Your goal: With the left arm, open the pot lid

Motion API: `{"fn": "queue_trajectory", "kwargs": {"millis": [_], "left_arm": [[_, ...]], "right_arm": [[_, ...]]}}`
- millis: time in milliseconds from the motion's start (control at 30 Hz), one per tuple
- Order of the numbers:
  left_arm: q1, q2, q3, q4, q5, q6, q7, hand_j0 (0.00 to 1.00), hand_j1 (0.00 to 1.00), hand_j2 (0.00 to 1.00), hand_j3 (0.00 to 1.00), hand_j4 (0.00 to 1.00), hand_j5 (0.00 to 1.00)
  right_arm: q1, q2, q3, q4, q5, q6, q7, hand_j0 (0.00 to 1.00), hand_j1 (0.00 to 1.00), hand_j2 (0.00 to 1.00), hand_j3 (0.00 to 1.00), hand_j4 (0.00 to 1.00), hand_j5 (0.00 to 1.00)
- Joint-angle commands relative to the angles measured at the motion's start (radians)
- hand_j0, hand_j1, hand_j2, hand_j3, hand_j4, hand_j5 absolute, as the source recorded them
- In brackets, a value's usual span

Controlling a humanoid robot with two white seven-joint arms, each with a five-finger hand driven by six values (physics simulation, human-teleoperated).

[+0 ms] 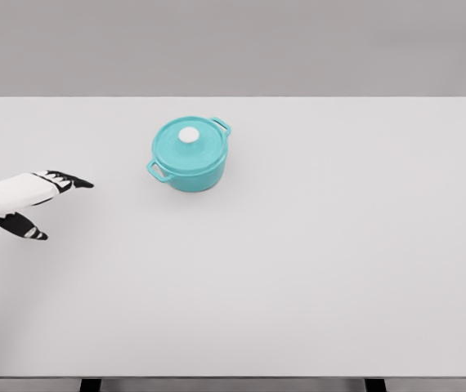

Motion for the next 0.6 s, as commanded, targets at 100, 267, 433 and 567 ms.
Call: {"fn": "queue_trajectory", "kwargs": {"millis": [100,267,433,567], "left_arm": [[-0.017,-0.008,-0.007,-0.001,-0.002,0.0,-0.001,1.0,1.0,1.0,1.0,1.0,1.0],[-0.104,-0.012,-0.093,-0.005,-0.007,0.001,-0.001,1.0,1.0,1.0,1.0,1.0,1.0],[-0.455,-0.018,-0.407,0.209,0.099,0.013,-0.001,1.0,1.0,1.0,1.0,1.0,1.0],[-0.612,-0.09,-0.544,0.197,0.099,0.024,-0.001,1.0,1.0,1.0,1.0,1.0,1.0]], "right_arm": [[0.002,0.0,0.0,0.004,0.0,0.0,0.001,1.0,1.0,1.0,1.0,1.0,1.0],[0.002,0.0,0.0,0.004,0.0,0.0,0.001,1.0,1.0,1.0,1.0,1.0,1.0],[0.002,0.0,0.0,0.004,0.0,0.0,0.001,1.0,1.0,1.0,1.0,1.0,1.0],[0.002,0.0,0.0,0.004,0.0,0.0,0.001,1.0,1.0,1.0,1.0,1.0,1.0]]}}
